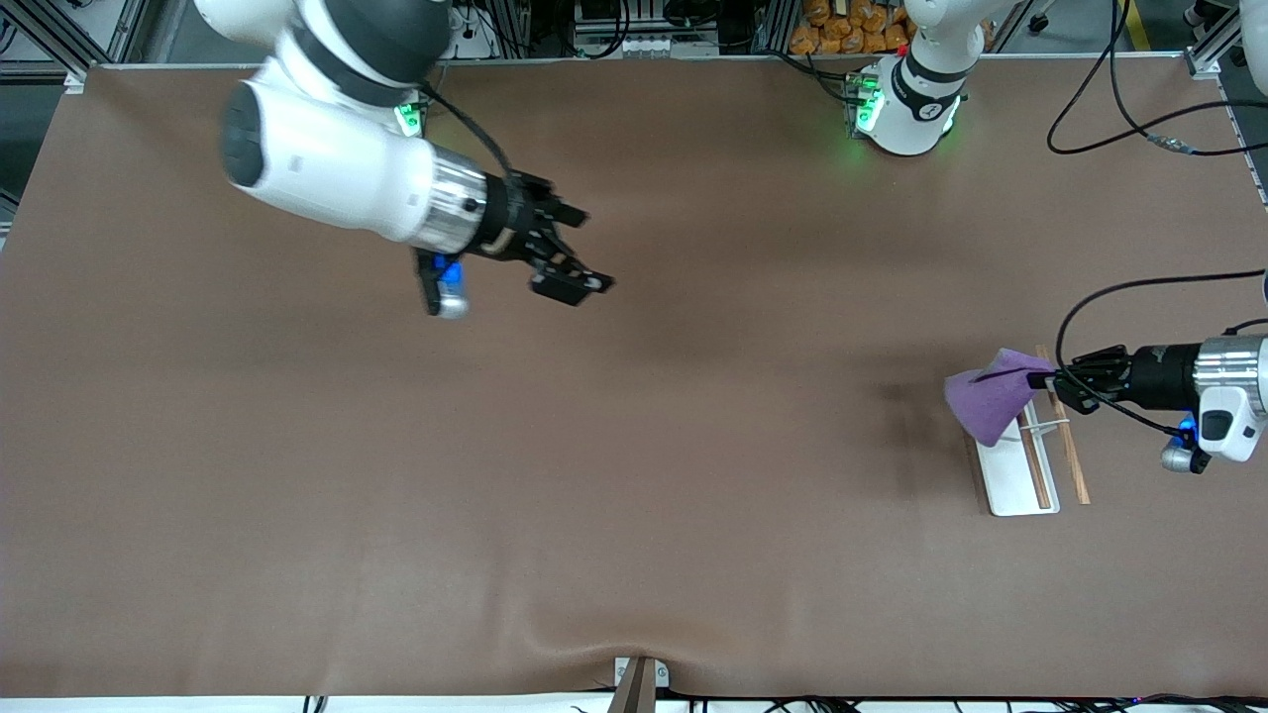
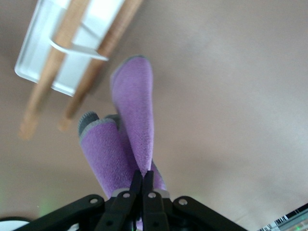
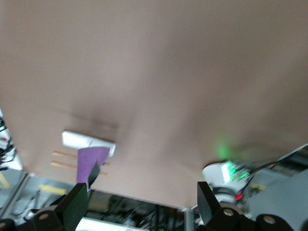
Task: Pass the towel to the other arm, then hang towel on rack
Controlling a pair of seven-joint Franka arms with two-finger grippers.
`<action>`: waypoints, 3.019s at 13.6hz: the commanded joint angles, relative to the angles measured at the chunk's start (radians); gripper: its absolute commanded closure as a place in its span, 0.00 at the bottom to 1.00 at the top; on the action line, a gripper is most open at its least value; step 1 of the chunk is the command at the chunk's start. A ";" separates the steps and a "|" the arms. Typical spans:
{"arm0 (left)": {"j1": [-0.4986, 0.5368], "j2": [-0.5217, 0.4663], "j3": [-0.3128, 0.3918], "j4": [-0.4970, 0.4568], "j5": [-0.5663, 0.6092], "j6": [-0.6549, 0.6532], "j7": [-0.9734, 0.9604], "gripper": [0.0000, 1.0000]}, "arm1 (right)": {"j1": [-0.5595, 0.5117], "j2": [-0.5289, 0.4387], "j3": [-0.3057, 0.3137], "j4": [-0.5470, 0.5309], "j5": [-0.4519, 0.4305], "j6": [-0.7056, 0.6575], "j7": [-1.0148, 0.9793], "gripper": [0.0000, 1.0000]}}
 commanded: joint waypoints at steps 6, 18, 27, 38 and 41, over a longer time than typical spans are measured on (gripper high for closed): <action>0.043 0.133 0.043 0.161 0.002 0.035 0.199 1.00 | -0.201 -0.099 0.015 0.009 -0.206 -0.330 -0.397 0.00; 0.122 0.153 0.042 0.169 -0.004 0.106 0.432 1.00 | -0.392 -0.174 0.015 -0.024 -0.622 -0.458 -1.250 0.00; 0.148 0.194 0.042 0.166 -0.004 0.123 0.526 0.56 | -0.548 -0.427 0.018 -0.391 -0.625 -0.217 -1.470 0.00; 0.122 0.156 0.030 0.168 0.007 0.117 0.405 0.00 | -0.555 -0.243 0.016 -0.059 -0.628 -0.348 -1.477 0.00; 0.103 0.153 0.033 0.166 0.008 0.117 0.377 0.00 | -0.558 -0.243 0.016 -0.048 -0.626 -0.344 -1.468 0.00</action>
